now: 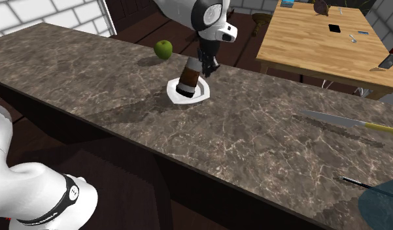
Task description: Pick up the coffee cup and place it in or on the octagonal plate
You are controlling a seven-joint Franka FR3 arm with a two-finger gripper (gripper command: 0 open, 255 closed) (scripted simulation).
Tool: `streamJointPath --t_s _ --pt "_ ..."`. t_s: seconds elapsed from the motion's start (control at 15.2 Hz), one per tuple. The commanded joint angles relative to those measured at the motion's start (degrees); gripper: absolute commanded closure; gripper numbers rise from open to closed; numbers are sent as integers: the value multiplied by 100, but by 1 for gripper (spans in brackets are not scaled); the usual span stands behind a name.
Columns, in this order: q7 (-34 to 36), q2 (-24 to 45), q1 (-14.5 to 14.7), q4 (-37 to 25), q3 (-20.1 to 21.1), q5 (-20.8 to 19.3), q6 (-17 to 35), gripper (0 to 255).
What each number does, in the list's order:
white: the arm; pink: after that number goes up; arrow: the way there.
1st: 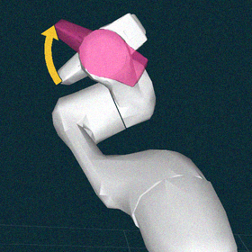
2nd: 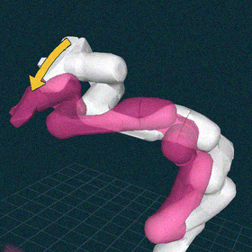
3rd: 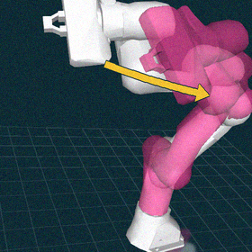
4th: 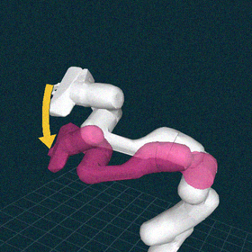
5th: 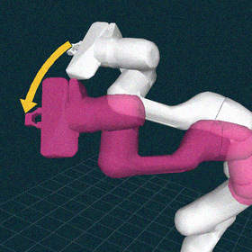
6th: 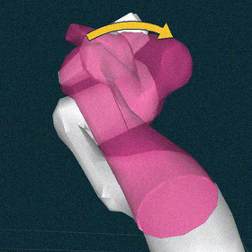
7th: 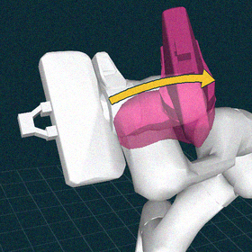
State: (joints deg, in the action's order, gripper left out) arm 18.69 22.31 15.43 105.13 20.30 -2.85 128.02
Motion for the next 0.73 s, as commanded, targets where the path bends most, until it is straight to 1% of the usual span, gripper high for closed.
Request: streamJointPath --t_s 0.0,0.2,0.26,0.33,0.66 --pt "0 203 31 -100 -44 -48 -1273 255" --pt "-1 202 35 -100 -48 -46 -1273 255" --pt "9 197 39 -94 -44 -46 -1150 255" --pt "9 197 39 -94 -44 -46 -1150 0" --pt "1144 -823 498 580 19 -479 -1175 0"
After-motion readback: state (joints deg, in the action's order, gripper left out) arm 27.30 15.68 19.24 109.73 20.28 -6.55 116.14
